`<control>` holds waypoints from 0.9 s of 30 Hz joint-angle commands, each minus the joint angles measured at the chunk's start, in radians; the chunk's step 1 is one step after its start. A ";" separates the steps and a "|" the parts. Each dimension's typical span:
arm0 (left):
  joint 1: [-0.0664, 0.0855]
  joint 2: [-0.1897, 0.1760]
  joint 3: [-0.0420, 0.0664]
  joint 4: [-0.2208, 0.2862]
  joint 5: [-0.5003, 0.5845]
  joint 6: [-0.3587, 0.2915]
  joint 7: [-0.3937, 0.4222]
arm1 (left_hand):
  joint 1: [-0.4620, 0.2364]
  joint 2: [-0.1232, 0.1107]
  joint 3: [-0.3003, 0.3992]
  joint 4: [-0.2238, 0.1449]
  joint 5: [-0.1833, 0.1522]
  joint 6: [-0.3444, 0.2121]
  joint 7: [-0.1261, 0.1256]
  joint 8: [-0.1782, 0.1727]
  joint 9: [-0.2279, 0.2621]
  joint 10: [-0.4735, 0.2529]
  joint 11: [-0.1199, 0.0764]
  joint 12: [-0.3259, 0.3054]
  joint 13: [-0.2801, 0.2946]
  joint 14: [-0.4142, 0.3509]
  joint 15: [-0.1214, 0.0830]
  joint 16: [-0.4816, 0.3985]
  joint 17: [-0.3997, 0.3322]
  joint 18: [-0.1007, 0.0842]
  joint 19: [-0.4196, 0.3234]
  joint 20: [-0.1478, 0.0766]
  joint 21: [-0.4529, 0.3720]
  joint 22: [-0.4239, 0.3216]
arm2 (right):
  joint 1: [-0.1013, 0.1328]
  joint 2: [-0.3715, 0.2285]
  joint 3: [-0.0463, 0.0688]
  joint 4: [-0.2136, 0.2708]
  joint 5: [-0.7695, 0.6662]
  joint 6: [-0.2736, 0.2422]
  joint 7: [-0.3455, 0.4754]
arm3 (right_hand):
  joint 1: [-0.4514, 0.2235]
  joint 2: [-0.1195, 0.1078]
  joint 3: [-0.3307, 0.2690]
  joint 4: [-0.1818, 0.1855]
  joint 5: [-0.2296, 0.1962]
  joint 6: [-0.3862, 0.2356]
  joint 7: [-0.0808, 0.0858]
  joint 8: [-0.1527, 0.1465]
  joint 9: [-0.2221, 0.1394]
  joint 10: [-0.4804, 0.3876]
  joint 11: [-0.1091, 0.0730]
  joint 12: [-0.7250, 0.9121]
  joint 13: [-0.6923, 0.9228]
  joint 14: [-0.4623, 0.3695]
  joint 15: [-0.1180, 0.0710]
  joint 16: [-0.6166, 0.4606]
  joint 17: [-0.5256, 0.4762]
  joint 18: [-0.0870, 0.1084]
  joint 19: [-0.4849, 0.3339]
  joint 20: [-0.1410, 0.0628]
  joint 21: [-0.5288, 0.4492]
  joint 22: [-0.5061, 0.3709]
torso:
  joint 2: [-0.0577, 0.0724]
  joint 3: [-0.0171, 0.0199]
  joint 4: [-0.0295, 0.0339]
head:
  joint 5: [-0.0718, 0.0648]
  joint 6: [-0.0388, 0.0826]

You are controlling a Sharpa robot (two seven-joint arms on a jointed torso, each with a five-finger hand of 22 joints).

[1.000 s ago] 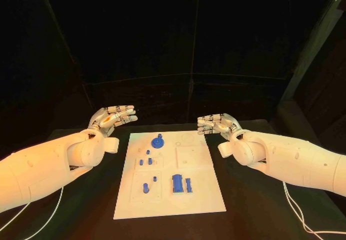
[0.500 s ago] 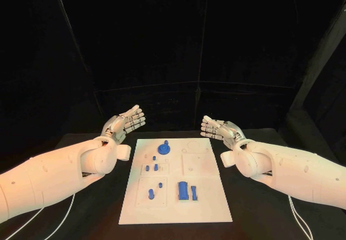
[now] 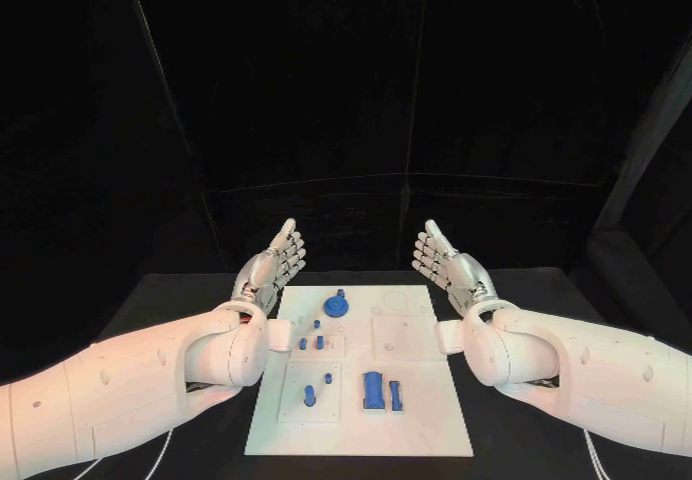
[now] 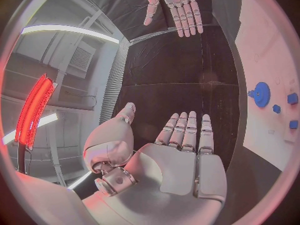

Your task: Assemble the parts on the task board

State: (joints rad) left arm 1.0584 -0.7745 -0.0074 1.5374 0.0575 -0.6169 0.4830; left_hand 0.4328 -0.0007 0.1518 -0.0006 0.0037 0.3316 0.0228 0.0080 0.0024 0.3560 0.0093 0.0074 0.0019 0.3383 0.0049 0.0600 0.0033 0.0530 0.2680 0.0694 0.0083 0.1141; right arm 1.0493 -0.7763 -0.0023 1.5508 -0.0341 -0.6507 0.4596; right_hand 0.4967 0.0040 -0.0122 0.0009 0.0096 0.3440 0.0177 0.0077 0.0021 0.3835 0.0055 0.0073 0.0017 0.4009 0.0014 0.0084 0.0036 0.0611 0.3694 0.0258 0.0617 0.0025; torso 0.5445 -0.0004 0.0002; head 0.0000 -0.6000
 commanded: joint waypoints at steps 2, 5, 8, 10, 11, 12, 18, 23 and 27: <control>-0.007 -0.005 0.006 0.028 -0.056 -0.146 0.036 | -0.150 0.001 -0.053 0.001 -0.004 -0.114 -0.023 -0.008 -0.002 -0.123 -0.009 -0.007 -0.002 -0.117 -0.005 -0.060 -0.003 -0.053 -0.092 -0.069 -0.008 -0.040 | 0.001 -0.004 0.002 0.019 0.034 -0.119 0.060 | -0.171 -0.004 0.012 -0.001 -0.010 -0.118 -0.018 -0.008 -0.002 -0.132 -0.005 -0.007 -0.002 -0.138 -0.001 -0.008 -0.004 -0.061 -0.127 -0.026 -0.062 -0.003 | 0.000 0.0004 -0.0002 | 0.000 0.000; -0.008 -0.005 0.007 0.033 -0.057 -0.153 0.037 | -0.182 0.001 -0.064 0.001 -0.004 -0.139 -0.023 -0.008 -0.002 -0.150 -0.009 -0.007 -0.002 -0.142 -0.005 -0.060 -0.003 -0.053 -0.112 -0.069 -0.008 -0.114 | 0.001 -0.004 0.002 0.019 0.034 -0.119 0.060 | -0.208 -0.004 0.012 -0.001 -0.010 -0.144 -0.018 -0.008 -0.002 -0.161 -0.005 -0.007 -0.002 -0.167 -0.001 -0.008 -0.004 -0.061 -0.155 -0.026 -0.062 -0.003 | 0.000 0.0004 -0.0002 | 0.000 0.000; -0.008 -0.005 0.007 0.033 -0.057 -0.153 0.037 | -0.214 0.001 -0.075 0.001 -0.004 -0.164 -0.023 -0.008 -0.002 -0.175 -0.009 -0.007 -0.002 -0.167 -0.005 -0.060 -0.003 -0.053 -0.131 -0.069 -0.008 -0.114 | 0.001 -0.004 0.002 0.019 0.034 -0.119 0.060 | -0.245 -0.004 0.012 -0.001 -0.010 -0.169 -0.018 -0.008 -0.002 -0.189 -0.005 -0.007 -0.002 -0.197 -0.001 -0.008 -0.004 -0.061 -0.182 -0.026 -0.062 -0.003 | 0.000 0.0004 -0.0002 | 0.000 0.000; -0.008 -0.005 0.007 0.033 -0.057 -0.153 0.037 | -0.230 0.001 -0.080 0.001 -0.004 -0.177 -0.023 -0.008 -0.002 -0.189 -0.009 -0.007 -0.002 -0.180 -0.005 -0.060 -0.003 -0.053 -0.142 -0.069 -0.008 -0.114 | 0.001 -0.004 0.002 0.019 0.034 -0.119 0.060 | -0.264 -0.004 0.012 -0.001 -0.010 -0.183 -0.018 -0.008 -0.002 -0.204 -0.005 -0.007 -0.002 -0.212 -0.001 -0.008 -0.004 -0.061 -0.196 -0.026 -0.062 -0.003 | 0.000 0.0004 -0.0002 | 0.000 0.000; -0.008 -0.005 0.007 0.033 -0.057 -0.153 0.037 | -0.238 0.001 -0.152 0.001 -0.004 -0.183 -0.023 -0.008 -0.002 -0.196 -0.009 -0.007 -0.002 -0.186 -0.005 -0.060 -0.003 -0.053 -0.147 -0.069 -0.008 -0.114 | 0.001 -0.004 0.002 0.019 0.034 -0.119 0.060 | -0.273 -0.004 0.012 -0.001 -0.010 -0.189 -0.018 -0.008 -0.002 -0.211 -0.005 -0.007 -0.002 -0.220 -0.001 -0.008 -0.004 -0.061 -0.203 -0.026 -0.062 -0.003 | 0.000 0.0004 -0.0002 | 0.000 0.000; -0.008 -0.005 0.007 0.033 -0.057 -0.153 0.037 | -0.244 0.001 -0.152 0.001 -0.004 -0.186 -0.023 -0.008 -0.002 -0.200 -0.009 -0.007 -0.002 -0.191 -0.005 -0.060 -0.003 -0.053 -0.149 -0.069 -0.008 -0.114 | 0.001 -0.004 0.002 0.019 0.034 -0.119 0.060 | -0.278 -0.004 0.012 -0.001 -0.010 -0.193 -0.018 -0.008 -0.002 -0.215 -0.005 -0.007 -0.002 -0.224 -0.001 -0.008 -0.004 -0.061 -0.207 -0.026 -0.062 -0.003 | 0.000 0.0004 -0.0002 | 0.000 0.000; -0.008 -0.005 0.007 0.033 -0.057 -0.153 0.037 | -0.288 0.001 -0.152 0.001 -0.004 -0.220 -0.023 -0.008 -0.002 -0.237 -0.009 -0.007 -0.002 -0.226 -0.005 -0.060 -0.003 -0.053 -0.177 -0.069 -0.008 -0.114 | 0.001 -0.004 0.002 0.019 0.034 -0.119 0.060 | -0.328 -0.004 0.012 -0.001 -0.010 -0.228 -0.018 -0.008 -0.002 -0.254 -0.005 -0.007 -0.002 -0.266 -0.001 -0.008 -0.004 -0.061 -0.245 -0.026 -0.062 -0.003 | 0.000 0.0004 -0.0002 | 0.000 0.000; -0.008 -0.005 0.007 0.033 -0.057 -0.153 0.037 | -0.314 0.001 -0.152 0.001 -0.004 -0.238 -0.023 -0.008 -0.002 -0.258 -0.009 -0.007 -0.002 -0.244 -0.005 -0.060 -0.003 -0.053 -0.192 -0.069 -0.008 -0.114 | 0.001 -0.004 0.002 0.019 0.034 -0.119 0.060 | -0.358 -0.004 0.012 -0.001 -0.010 -0.247 -0.018 -0.008 -0.002 -0.276 -0.005 -0.007 -0.002 -0.289 -0.001 -0.008 -0.004 -0.061 -0.266 -0.026 -0.062 -0.003 | 0.000 0.0004 -0.0002 | 0.000 0.000; -0.008 -0.005 0.007 0.033 -0.057 -0.153 0.037 | -0.343 0.001 -0.152 0.001 -0.004 -0.332 -0.023 -0.008 -0.002 -0.283 -0.009 -0.007 -0.002 -0.338 -0.005 -0.060 -0.003 -0.053 -0.268 -0.069 -0.008 -0.114 | 0.001 -0.004 0.002 0.019 0.034 -0.119 0.060 | -0.377 -0.004 0.012 -0.001 -0.010 -0.260 -0.018 -0.008 -0.002 -0.291 -0.005 -0.007 -0.002 -0.304 -0.001 -0.008 -0.004 -0.061 -0.280 -0.026 -0.062 -0.003 | 0.000 0.0004 -0.0002 | 0.000 0.000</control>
State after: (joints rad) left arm 1.0484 -0.7796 -0.0011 1.5684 0.0163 -0.7637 0.4990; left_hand 0.0971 -0.0002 0.0030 -0.0002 0.0038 0.0370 0.0004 0.0041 0.0014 0.0552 0.0003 0.0037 0.0016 0.0366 -0.0005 0.0069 0.0009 0.0062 0.0219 -0.0006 0.0039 0.0020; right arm 1.0483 -0.7797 -0.0011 1.5681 0.0007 -0.7619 0.5038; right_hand 0.1657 -0.0008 -0.0066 0.0004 0.0058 0.1143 -0.0009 0.0039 0.0012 0.1302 -0.0001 0.0036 0.0017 0.1327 0.0025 0.0047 0.0012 0.0068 0.1227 -0.0004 0.0066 0.0016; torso 0.5442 0.0000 -0.0001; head 0.0001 -0.5999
